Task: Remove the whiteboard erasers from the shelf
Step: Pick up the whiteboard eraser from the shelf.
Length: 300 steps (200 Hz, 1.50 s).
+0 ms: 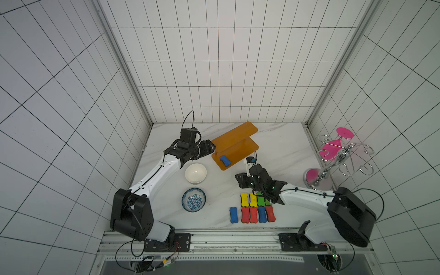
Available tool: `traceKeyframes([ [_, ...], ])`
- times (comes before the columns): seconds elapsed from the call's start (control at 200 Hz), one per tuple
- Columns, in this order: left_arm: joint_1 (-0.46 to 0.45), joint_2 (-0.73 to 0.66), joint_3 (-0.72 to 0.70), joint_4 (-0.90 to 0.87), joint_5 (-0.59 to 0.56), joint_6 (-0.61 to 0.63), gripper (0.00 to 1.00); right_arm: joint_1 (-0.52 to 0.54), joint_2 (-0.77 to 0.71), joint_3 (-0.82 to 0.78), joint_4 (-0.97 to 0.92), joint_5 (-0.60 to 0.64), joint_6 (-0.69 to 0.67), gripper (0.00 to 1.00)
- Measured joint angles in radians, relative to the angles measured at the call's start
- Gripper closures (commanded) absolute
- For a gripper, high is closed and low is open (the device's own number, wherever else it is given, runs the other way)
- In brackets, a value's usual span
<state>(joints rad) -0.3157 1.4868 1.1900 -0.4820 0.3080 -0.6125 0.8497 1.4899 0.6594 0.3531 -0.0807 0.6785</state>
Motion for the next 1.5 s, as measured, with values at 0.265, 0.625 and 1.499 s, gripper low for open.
traceKeyframes([
  [0.265,-0.011,0.165,0.08,0.01,-0.008,-0.008,0.22,-0.229,0.326,0.173,0.275,-0.27,0.047,0.79],
  [0.625,-0.016,0.219,0.111,-0.001,-0.022,-0.008,0.23,-0.274,0.545,0.303,0.407,-0.414,0.108,0.71],
  [1.499,-0.015,0.22,0.107,-0.012,-0.026,0.004,0.23,-0.192,0.673,0.422,0.358,-0.343,0.074,0.92],
])
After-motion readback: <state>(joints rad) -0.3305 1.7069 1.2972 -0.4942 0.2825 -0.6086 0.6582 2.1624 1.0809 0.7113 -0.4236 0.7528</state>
